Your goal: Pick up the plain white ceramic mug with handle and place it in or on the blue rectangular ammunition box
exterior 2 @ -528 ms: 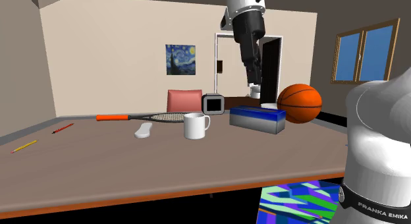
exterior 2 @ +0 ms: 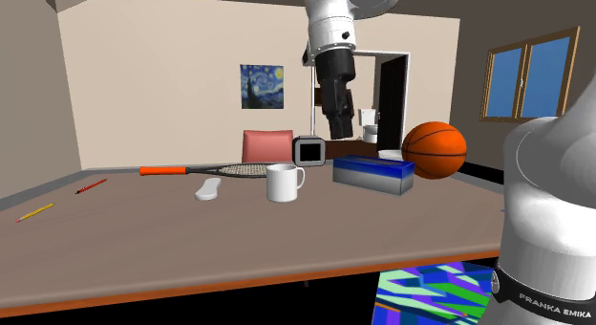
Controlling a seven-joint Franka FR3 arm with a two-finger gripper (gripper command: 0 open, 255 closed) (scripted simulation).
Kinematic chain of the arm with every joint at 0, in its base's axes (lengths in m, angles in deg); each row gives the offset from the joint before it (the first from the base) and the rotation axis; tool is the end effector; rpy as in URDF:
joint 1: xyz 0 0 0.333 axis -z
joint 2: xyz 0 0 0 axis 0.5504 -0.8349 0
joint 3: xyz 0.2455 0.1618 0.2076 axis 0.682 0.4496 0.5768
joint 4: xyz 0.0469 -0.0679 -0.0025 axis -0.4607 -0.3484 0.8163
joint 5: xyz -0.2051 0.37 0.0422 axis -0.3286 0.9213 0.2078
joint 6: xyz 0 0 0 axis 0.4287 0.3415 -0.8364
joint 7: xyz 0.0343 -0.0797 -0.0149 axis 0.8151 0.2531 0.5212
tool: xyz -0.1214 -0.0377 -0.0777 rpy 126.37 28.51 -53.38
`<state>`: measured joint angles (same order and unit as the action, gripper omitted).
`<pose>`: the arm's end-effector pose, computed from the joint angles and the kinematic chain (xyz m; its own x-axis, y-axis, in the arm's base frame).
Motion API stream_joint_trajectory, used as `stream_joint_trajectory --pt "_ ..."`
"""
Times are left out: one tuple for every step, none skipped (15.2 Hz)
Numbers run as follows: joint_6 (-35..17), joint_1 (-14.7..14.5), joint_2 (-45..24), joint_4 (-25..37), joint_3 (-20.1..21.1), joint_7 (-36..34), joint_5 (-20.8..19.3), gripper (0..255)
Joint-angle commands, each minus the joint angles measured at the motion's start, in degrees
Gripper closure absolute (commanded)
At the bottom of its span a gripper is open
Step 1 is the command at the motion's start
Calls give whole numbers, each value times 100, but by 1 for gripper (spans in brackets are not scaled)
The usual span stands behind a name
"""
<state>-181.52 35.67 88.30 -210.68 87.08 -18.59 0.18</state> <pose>0.3563 -0.0136 0.4876 0.9868 0.0153 -0.1610 0.0059 -0.9983 -0.0588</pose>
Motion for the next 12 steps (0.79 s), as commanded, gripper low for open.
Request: stream_joint_trajectory --pt "-308 47 -359 108 -72 111 -83 0" --pt "-454 74 -540 169 -116 173 -125 0" --pt "-595 100 -724 237 -159 234 -164 0" --pt "-732 125 -911 313 -201 295 -199 0" --pt "-864 150 -1099 396 -243 354 -231 0" --pt "-991 174 -1289 486 -283 413 -258 0" --pt "-1113 197 -1481 583 -322 471 -283 0" --pt "-1229 219 -1674 687 -361 529 -304 0" --pt "-1340 240 -1868 798 -399 586 -321 0" --pt "-1445 261 -2063 916 -435 643 -335 0" --pt "-1544 282 -2258 1041 -470 701 -344 0" --pt "-1637 303 -2455 1172 -504 758 -351 0"
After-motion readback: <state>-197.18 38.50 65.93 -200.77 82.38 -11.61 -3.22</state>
